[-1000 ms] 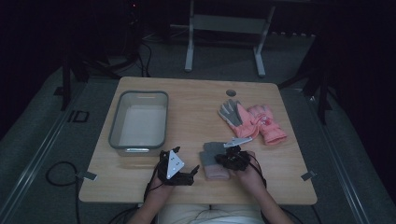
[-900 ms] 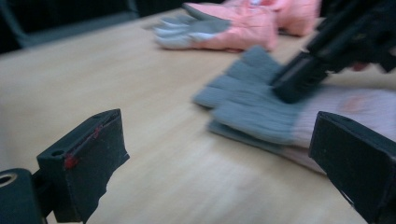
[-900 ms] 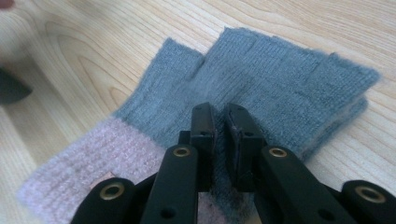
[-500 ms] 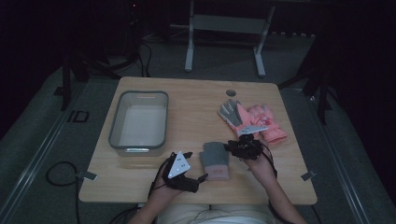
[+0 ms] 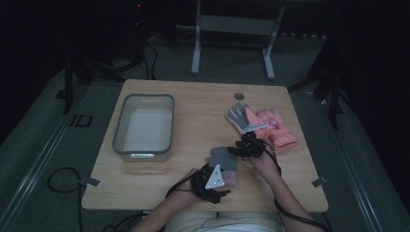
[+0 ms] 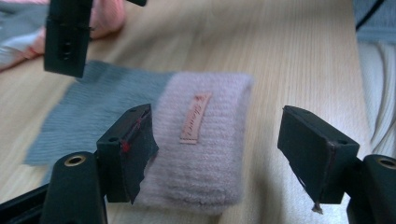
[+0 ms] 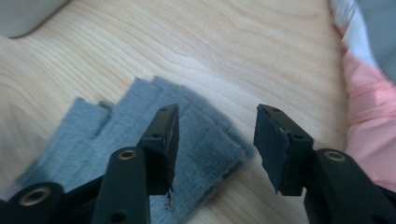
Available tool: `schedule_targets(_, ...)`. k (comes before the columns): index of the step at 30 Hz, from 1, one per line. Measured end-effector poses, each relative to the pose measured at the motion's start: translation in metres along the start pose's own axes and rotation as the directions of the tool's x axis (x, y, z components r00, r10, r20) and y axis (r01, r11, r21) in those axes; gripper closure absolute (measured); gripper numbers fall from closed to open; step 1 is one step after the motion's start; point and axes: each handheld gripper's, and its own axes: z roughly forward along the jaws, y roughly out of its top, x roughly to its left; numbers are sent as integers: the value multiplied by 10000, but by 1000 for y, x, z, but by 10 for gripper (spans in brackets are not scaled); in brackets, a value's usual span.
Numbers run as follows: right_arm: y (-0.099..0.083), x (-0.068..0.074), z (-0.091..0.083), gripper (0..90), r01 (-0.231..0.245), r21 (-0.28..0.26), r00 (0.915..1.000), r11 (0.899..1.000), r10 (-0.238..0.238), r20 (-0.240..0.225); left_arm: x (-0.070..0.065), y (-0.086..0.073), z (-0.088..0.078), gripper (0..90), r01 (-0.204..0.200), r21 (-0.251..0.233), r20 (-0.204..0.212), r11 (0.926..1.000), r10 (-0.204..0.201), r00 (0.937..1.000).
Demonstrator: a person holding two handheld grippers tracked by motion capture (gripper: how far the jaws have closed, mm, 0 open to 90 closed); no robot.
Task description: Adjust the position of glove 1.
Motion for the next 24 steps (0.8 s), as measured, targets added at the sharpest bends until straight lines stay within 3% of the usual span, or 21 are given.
schedule_targets(3,-4,-3,9,443,-53,315,10000,9995,56,-69,-1,-1,2,292,-398,153,-138,9991,400,9991)
schedule_targets(8,-9,-2,16,408,-118,315,9999,9994,120,-50,-4,-3,4,360,-865,327,-475,9957,880,9950)
schedule_targets(11,-10,-2,17,390,-173,364,9998,9992,173,-7,-9,-4,6,382,-1500,627,-896,9867,1552,9838)
schedule_targets(13,-10,-2,18,412,-201,396,9997,9990,205,-101,-12,-5,7,440,-1943,836,-1194,9774,2034,9718)
schedule_targets(15,-10,-2,18,417,-163,384,9998,9991,167,-107,-9,-3,7,464,-1913,919,-1206,9772,2016,9720)
schedule_targets(17,-11,-1,17,536,-261,380,9989,9989,276,-383,-7,-2,6,534,-1766,894,-1172,9802,1864,9755)
schedule_targets(19,-11,0,17,602,-398,402,9979,9984,418,-504,-4,-1,4,615,-1446,815,-1071,9861,1529,9824)
schedule_targets(20,-11,0,17,602,-398,402,9979,9984,418,-504,-4,-1,4,653,-1446,815,-1071,9861,1529,9824)
schedule_targets(21,-10,1,17,666,-463,504,9964,9977,497,-682,0,1,2,653,-1060,772,-865,9914,1126,9899)
schedule_targets(24,-5,8,16,742,-339,743,9977,9967,382,-567,6,3,0,688,-547,704,-672,9960,595,9960)
